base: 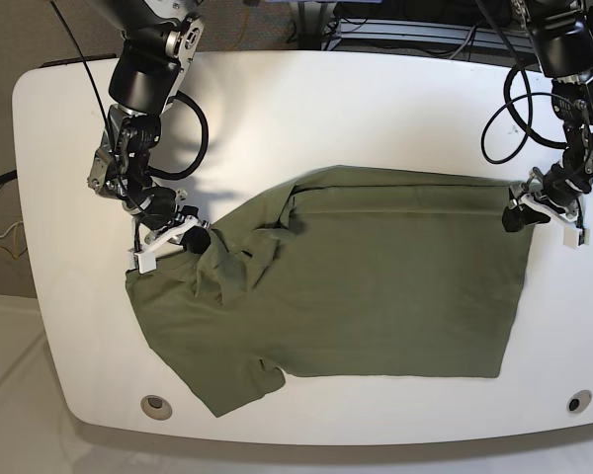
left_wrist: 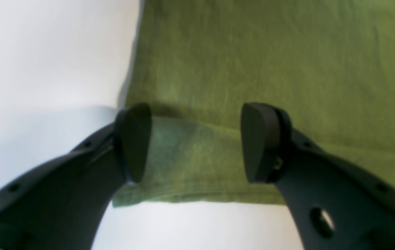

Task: Fold the T-shirt properly
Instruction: 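Slide the left gripper along the shirt edge toward the right gripper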

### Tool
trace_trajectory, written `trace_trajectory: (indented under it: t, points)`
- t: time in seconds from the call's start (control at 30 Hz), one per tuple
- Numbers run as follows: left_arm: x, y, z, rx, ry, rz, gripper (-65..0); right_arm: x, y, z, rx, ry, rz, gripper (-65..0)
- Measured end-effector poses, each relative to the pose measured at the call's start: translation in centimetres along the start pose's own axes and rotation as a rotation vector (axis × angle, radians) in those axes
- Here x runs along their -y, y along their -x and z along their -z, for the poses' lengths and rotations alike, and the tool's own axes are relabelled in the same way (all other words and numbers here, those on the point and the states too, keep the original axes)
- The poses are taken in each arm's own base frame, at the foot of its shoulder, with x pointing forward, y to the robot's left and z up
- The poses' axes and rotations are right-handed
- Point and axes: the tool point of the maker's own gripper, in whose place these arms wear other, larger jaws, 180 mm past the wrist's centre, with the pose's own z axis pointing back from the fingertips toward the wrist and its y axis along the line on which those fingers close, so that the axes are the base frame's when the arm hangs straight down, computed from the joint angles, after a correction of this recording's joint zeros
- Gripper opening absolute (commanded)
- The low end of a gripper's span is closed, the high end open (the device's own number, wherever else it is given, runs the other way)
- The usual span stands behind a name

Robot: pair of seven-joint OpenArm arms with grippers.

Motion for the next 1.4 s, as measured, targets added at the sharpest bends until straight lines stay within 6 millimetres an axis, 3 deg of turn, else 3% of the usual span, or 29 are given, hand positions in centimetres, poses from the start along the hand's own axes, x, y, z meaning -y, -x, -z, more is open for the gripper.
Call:
trace_trajectory:
  t: [0.23, 0.37, 0.5, 0.63, 0.83, 0.97, 1.2, 1.4]
  points:
    - [0.6, -0.8, 0.3, 0.026, 0.024, -0.002, -24.6, 0.1, -0.3, -0.3, -0.004, 0.009, -0.022, -65.0]
    - [1.5, 0.0, 0.1, 0.007, 0.045, 0.047, -24.2, -0.3, -0.9, -1.7, -0.031, 0.003, -0.052, -65.0]
    - [2.9, 1.1, -0.5, -0.008, 0.080, 0.081, -24.1, -1.0, -2.7, -2.9, 0.001, -0.018, -0.068, -65.0]
    - [4.3, 1.8, -0.5, -0.032, 0.102, 0.132, -26.8, -1.1, -3.4, -3.1, 0.023, -0.018, -0.084, -65.0]
    - [5.6, 0.8, 0.1, -0.013, 0.123, 0.169, -27.3, -0.8, -1.1, -2.2, -0.028, -0.007, -0.069, -64.8]
    - [5.3, 0.4, 0.2, -0.001, 0.116, 0.161, -25.5, -0.8, -0.3, -2.1, -0.043, -0.008, -0.060, -64.4]
    - [2.7, 2.0, 0.5, -0.049, 0.051, 0.116, -25.1, -1.7, -1.0, -1.7, -0.018, -0.035, -0.059, -64.4]
    - [2.1, 2.1, 0.6, -0.047, 0.040, 0.085, -24.3, -1.8, -1.2, -1.6, -0.020, -0.036, -0.062, -64.4]
